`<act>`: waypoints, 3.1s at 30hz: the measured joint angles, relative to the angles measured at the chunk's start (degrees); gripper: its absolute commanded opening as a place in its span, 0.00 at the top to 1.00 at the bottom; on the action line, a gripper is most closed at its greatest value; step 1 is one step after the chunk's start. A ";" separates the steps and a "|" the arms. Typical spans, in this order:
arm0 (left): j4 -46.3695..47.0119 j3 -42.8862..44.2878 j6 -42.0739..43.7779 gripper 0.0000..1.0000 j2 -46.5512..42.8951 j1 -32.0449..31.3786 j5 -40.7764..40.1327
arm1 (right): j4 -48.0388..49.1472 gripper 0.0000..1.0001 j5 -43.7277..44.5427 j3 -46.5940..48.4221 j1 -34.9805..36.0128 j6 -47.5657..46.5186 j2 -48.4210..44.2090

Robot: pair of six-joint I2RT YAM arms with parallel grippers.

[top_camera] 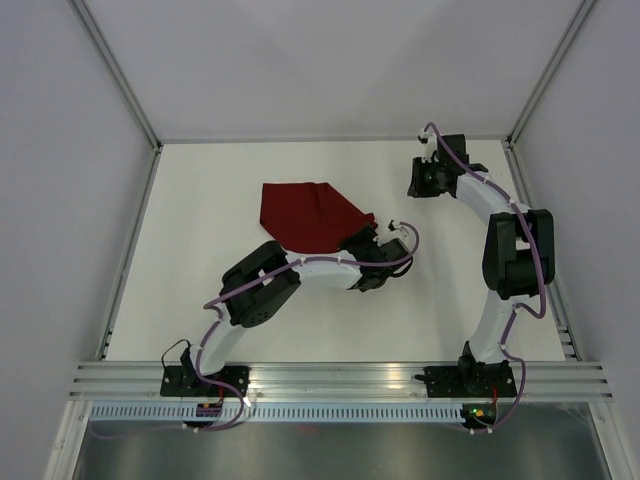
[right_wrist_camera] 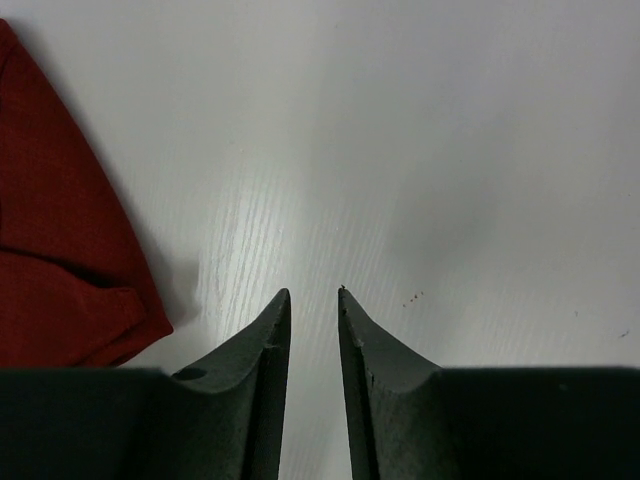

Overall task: Fold the napkin, place the utensils inside, and roll it up
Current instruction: Roll the napkin with the utensil

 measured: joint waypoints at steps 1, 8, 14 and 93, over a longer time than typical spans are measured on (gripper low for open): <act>-0.04 0.15 0.26 0.32 0.28 -0.11 -0.68 | -0.04 0.71 -0.22 -0.07 -0.20 0.00 0.00; 0.13 0.96 1.88 0.43 2.03 -0.33 -2.84 | -0.07 0.74 -0.66 -0.22 -0.98 0.42 0.00; 1.16 0.96 3.17 0.46 2.84 -0.35 -4.02 | 0.11 0.75 -0.76 -0.96 -1.07 0.42 0.00; -4.76 -6.16 -26.97 0.50 -9.18 26.43 32.61 | -8.15 0.75 -3.06 -1.42 16.44 -12.04 6.80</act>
